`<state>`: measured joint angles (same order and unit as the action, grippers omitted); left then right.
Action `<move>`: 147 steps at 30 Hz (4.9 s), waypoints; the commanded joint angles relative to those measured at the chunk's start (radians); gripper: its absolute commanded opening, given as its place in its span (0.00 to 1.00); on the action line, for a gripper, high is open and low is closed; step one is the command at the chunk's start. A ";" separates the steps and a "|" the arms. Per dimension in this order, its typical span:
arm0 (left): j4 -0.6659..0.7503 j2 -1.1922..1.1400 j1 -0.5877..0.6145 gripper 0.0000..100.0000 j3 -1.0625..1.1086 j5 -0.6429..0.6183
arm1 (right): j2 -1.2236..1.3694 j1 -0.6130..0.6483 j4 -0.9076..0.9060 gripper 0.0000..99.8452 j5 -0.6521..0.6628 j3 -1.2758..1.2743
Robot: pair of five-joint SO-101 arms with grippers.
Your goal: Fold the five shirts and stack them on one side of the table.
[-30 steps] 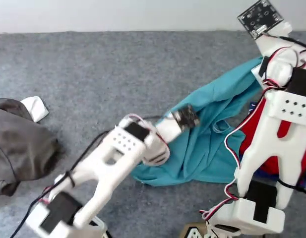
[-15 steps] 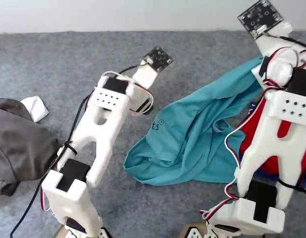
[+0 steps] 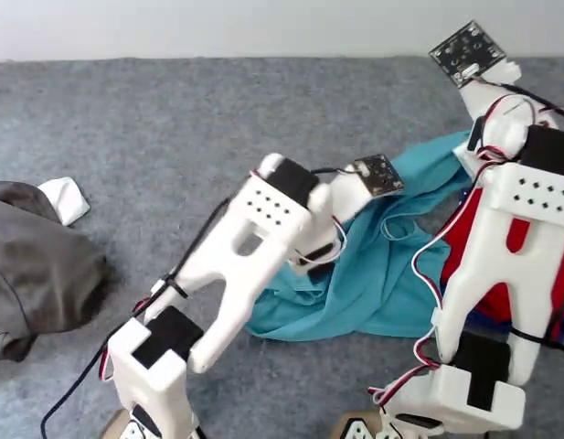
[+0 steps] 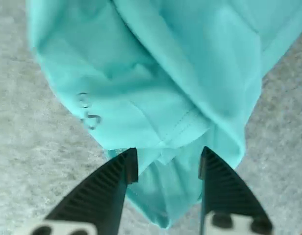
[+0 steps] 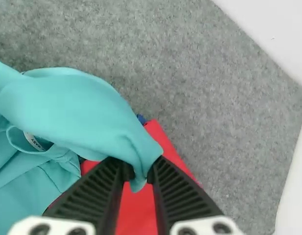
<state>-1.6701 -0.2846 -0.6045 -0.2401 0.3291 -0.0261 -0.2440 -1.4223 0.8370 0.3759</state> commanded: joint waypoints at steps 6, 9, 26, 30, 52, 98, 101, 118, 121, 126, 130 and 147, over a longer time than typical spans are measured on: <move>0.054 -0.086 -0.038 0.20 0.012 -0.048 | -0.010 -0.028 0.005 0.01 0.006 0.005; 0.066 -0.144 -0.038 0.20 0.010 -0.052 | -0.010 -0.039 -0.002 0.01 0.006 0.005; 0.138 -0.187 -0.058 0.03 0.008 -0.054 | -0.010 -0.042 0.005 0.01 0.006 0.005; 0.137 -0.186 -0.028 0.02 0.004 -0.054 | -0.013 -0.039 0.007 0.01 0.006 0.006; -0.083 0.175 0.321 0.01 -0.008 -0.133 | -0.007 0.139 0.174 0.01 0.002 0.106; -0.081 -0.084 0.623 0.18 0.008 -0.017 | 0.403 0.294 0.504 0.01 -0.120 0.107; -0.077 -0.155 0.640 0.18 0.005 0.032 | 0.406 0.294 0.504 0.01 -0.120 0.107; -0.081 -0.304 0.631 0.18 -0.183 0.072 | 0.409 0.295 0.504 0.01 -0.120 0.107; -0.081 -0.321 0.628 0.18 -0.170 0.074 | 0.409 0.295 0.504 0.01 -0.120 0.107; -0.075 -0.374 0.634 0.18 -0.173 0.074 | 0.404 0.294 0.504 0.01 -0.120 0.107; -0.063 -0.397 0.632 0.17 -0.174 0.075 | 0.403 0.294 0.504 0.01 -0.120 0.107; -0.084 -0.324 0.635 0.01 -0.375 0.066 | 0.354 0.283 0.504 0.01 -0.120 0.107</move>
<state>-1.7331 -0.6912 0.0307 -0.5547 0.3890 0.3959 0.0476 -0.9344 0.7296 0.4388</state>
